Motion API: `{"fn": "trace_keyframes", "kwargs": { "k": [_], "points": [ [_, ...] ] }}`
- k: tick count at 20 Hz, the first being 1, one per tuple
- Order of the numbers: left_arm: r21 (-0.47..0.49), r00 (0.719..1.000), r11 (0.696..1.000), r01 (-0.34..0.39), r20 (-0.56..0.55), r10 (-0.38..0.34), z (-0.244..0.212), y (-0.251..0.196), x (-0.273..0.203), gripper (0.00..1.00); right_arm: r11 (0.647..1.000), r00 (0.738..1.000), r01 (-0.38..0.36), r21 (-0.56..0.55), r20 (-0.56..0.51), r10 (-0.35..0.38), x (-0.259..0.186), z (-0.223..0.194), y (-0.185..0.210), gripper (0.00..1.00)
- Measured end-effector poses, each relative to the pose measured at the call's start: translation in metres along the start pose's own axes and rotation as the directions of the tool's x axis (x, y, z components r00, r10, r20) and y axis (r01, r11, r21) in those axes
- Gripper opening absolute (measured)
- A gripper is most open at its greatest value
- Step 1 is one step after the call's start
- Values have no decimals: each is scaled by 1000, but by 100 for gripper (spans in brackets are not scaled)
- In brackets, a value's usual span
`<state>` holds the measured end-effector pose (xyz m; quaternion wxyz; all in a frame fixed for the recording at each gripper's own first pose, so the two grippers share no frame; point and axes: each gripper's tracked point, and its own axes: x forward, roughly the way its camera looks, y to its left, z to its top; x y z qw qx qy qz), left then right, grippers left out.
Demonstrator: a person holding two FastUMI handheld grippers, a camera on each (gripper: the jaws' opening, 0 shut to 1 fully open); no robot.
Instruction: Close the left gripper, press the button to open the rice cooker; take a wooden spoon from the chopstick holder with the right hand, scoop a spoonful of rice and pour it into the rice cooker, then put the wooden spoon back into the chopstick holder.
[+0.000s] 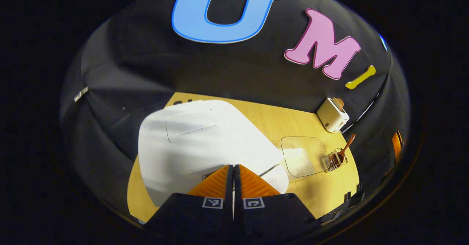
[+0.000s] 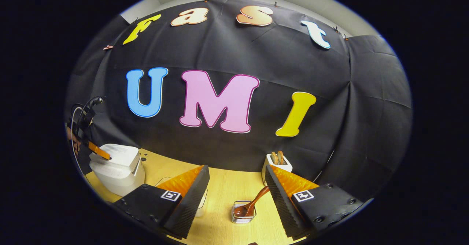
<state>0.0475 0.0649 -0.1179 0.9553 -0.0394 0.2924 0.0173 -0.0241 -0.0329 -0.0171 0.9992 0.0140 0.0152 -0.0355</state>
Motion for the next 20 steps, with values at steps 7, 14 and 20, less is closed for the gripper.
{"fn": "trace_keyframes", "kwargs": {
  "k": [7, 14, 20],
  "points": [
    [60, 975, 997, -54, 220, 39, 70, 8, -24, 6, 1000, 1000, 4, -3, 2, -4, 0, 0, -4, 95],
    [64, 881, 985, -162, 458, 115, 135, 32, -43, 6, 999, 999, 37, -5, 0, -37, -4, -1, -22, 95],
    [-9, 788, 982, -191, 595, 159, 162, 40, -66, 5, 999, 999, 42, 17, -34, -42, 0, -15, -33, 95]
  ]
}}
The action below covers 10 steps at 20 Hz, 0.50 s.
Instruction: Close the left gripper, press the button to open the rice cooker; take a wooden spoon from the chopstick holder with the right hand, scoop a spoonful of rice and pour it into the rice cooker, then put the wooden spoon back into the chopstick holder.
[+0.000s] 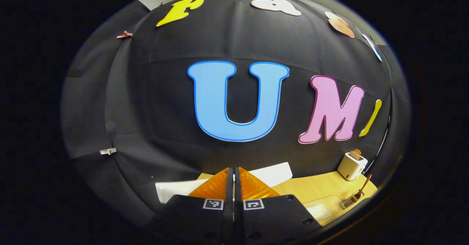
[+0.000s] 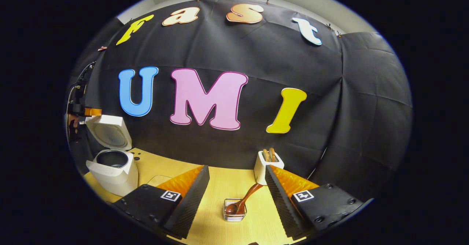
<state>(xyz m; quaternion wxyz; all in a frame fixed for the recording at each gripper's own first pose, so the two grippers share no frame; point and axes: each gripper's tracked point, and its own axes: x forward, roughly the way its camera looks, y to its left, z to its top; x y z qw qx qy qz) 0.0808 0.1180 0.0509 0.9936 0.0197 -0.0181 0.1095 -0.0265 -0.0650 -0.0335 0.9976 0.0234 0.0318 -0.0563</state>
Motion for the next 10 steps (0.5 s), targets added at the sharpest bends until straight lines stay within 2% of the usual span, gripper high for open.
{"fn": "trace_keyframes", "kwargs": {
  "k": [3, 5, 8, 10],
  "points": [
    [-22, 998, 1000, -4, 59, 5, 14, 0, -6, 7, 1000, 999, -1, 26, -34, 1, 8, -17, -7, 94],
    [-43, 993, 999, 6, 115, -1, 28, -2, -16, 28, 1000, 998, -10, 28, -65, 11, 17, -33, -11, 93],
    [-82, 982, 996, 24, 191, -8, 46, -11, -30, 81, 997, 991, -46, 60, -125, 53, 42, -64, -13, 93],
    [-80, 978, 997, 5, 208, 11, 49, -9, -39, 89, 990, 981, -58, 130, -176, 80, 63, -88, -15, 93]
  ]
}}
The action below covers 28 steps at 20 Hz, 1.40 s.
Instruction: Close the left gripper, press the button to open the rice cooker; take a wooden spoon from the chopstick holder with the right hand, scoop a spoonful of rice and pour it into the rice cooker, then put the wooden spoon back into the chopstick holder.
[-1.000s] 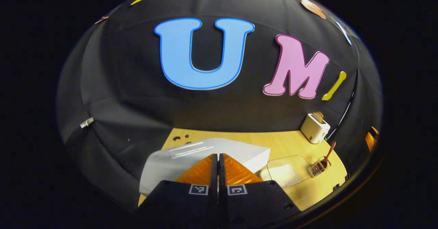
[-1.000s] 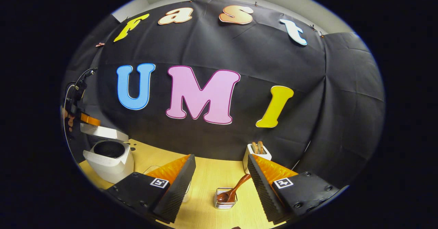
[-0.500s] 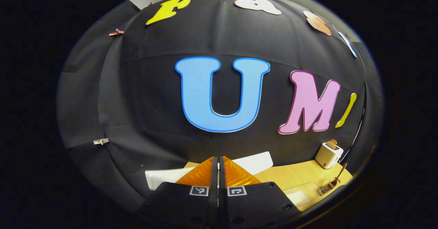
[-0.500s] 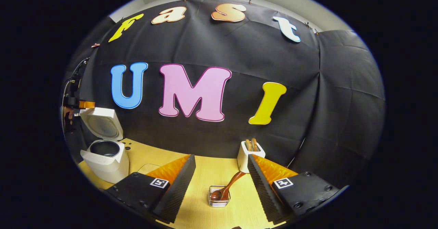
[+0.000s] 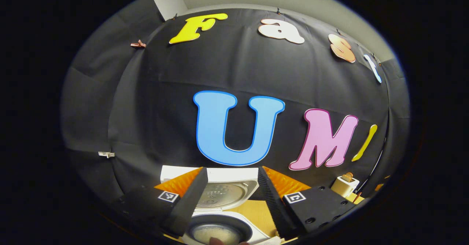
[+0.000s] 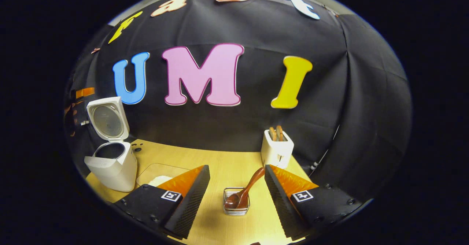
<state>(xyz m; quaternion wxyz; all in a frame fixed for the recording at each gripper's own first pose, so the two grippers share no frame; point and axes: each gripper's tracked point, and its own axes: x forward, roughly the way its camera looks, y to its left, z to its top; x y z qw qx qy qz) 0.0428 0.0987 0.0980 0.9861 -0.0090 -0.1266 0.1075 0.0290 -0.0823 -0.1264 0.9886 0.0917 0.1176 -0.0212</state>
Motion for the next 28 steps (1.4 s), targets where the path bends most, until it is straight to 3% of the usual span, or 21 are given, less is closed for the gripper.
{"fn": "trace_keyframes", "kwargs": {
  "k": [3, 14, 17, 21, 22, 24, 28],
  "points": [
    [8, 1000, 1000, -3, -11, 3, 3, -10, -15, 94, 996, 996, -5, 91, -94, 13, 35, -35, -12, 91],
    [57, 989, 993, -100, -100, 105, -18, -18, -43, 94, 974, 953, 20, 225, -300, 49, 131, -132, -37, 86],
    [41, 982, 990, -136, -127, 140, -25, -11, -46, 94, 962, 948, 24, 271, -313, 64, 143, -137, -33, 76],
    [20, 976, 987, -162, -147, 163, -32, -5, -48, 94, 947, 939, 41, 318, -337, 73, 142, -137, -32, 16],
    [19, 975, 987, -162, -148, 163, -34, -5, -47, 94, 949, 938, 38, 314, -339, 74, 145, -139, -30, 26],
    [19, 976, 988, -156, -150, 157, -35, -6, -46, 94, 948, 940, 37, 316, -333, 75, 142, -134, -31, 20],
    [15, 978, 990, -140, -155, 141, -39, -6, -45, 94, 948, 955, 32, 317, -290, 65, 131, -116, -32, 19]
  ]
}}
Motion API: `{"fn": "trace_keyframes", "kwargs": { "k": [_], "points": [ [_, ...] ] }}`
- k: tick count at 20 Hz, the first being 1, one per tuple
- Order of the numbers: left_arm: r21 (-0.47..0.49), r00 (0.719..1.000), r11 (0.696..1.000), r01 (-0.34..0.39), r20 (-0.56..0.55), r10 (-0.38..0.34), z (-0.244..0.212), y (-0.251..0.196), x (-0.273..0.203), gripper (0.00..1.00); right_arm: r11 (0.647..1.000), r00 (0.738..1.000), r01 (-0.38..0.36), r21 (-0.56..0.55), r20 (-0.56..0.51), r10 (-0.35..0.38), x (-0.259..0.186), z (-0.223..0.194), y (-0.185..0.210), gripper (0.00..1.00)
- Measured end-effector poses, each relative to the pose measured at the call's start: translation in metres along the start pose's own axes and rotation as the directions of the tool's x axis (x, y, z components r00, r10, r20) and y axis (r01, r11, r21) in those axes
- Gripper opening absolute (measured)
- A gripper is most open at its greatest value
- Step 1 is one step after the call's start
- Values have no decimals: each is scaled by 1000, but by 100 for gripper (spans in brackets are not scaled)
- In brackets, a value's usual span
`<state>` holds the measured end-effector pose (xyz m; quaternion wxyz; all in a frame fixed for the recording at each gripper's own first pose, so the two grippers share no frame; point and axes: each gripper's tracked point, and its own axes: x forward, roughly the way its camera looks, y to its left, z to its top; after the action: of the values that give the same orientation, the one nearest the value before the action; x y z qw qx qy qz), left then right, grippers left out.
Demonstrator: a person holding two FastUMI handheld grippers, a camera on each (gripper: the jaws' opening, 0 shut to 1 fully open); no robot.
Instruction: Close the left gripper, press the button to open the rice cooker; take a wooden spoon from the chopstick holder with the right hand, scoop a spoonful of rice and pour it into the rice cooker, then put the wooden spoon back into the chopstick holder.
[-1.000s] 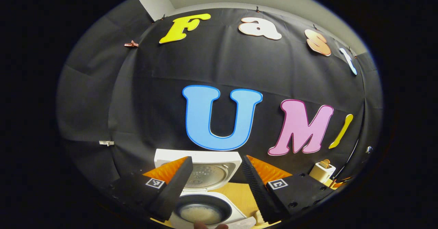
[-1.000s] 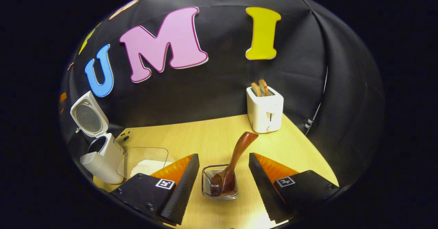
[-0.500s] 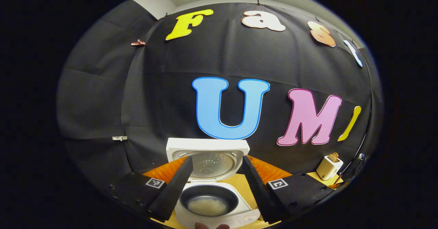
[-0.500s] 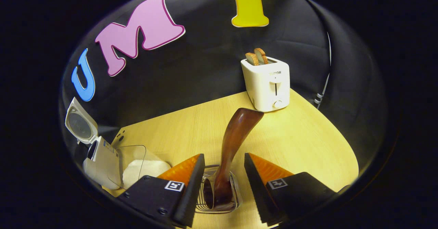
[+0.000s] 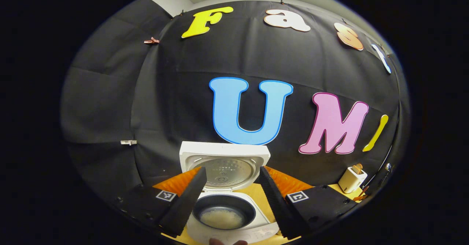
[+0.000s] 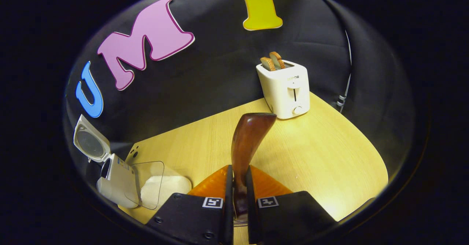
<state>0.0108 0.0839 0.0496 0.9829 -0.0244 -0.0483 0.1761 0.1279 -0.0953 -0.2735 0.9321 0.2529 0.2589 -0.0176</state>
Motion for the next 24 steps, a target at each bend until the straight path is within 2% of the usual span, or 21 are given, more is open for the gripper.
{"fn": "trace_keyframes", "kwargs": {
  "k": [2, 7, 15, 20, 24],
  "points": [
    [-9, 1000, 1000, 3, -1, -3, -1, 2, 0, 94, 1000, 1000, 8, 2, 6, -8, -4, 4, 0, 16],
    [-19, 1000, 1000, 14, 14, -13, 4, 7, -4, 94, 1000, 998, -4, 0, 58, 4, -26, 22, 6, 17],
    [-50, 999, 998, 23, 26, -22, 2, 20, -10, 94, 999, 983, -2, -35, 185, 8, -72, 83, 23, 16],
    [-46, 999, 999, 15, 31, -13, 0, 35, -17, 94, 992, 966, -83, -95, 238, 103, -102, 114, 85, 16],
    [-72, 1000, 997, -1, 27, 3, -1, 55, -23, 94, 961, 929, -216, -171, 268, 257, -122, 132, 181, 16]
  ]
}}
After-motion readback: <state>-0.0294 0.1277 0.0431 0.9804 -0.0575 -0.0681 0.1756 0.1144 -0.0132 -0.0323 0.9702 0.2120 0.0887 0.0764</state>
